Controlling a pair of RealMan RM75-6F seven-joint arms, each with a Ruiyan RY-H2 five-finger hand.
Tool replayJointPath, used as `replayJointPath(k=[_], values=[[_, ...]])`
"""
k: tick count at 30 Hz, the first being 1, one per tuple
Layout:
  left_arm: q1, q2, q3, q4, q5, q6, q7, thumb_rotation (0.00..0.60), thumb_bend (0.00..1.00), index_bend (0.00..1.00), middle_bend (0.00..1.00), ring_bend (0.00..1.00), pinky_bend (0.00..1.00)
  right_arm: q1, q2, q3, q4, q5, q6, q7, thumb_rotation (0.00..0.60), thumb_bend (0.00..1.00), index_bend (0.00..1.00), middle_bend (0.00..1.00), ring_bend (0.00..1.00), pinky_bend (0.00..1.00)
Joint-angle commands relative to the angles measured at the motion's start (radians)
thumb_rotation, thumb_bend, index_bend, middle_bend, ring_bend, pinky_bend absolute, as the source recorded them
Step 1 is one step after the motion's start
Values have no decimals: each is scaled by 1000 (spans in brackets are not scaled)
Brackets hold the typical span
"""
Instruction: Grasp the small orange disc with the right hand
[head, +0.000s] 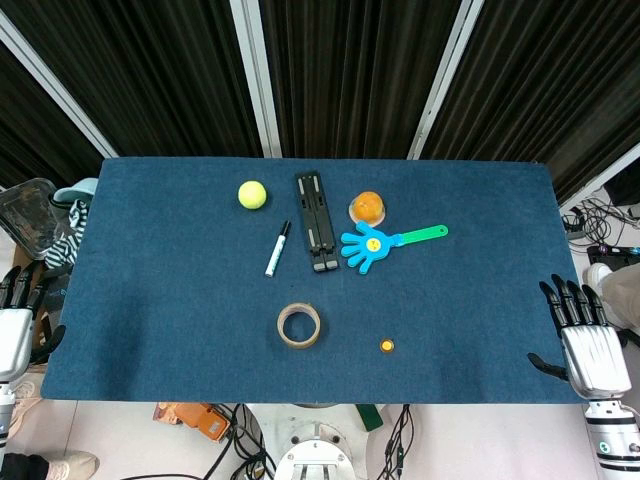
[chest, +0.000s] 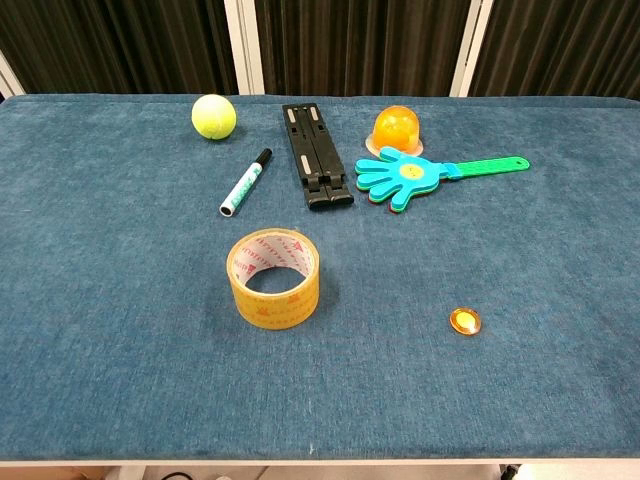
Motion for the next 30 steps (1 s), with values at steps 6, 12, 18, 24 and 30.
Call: replayJointPath(k=[6,12,18,24,30], values=[[7,4,0,-4,3,14,-1,600,235,186,28,22,179,3,2,2,3,2,-5,11,600,81,80,42,108,96],[7,4,-1,-4,0,11,-4,600,234,187,28,22,178,5,1,1,3,-1,-7,14,600,81,80,42,108,96],[6,4,4,-5,8,10,-1,600,234,187,28,22,178,7,0,2,5,7,-14,13,600,81,80,42,108,96],[9,3,5,-17,-2,5,1,600,234,186,28,22,179,21,-12,1,9,4,-37,9,600,81,81,42,108,96],[8,4,15,-23,13,3,19,600,235,186,28,22,178,127,-32,9,-4,4,-206,59,600,81,91,42,108,93]])
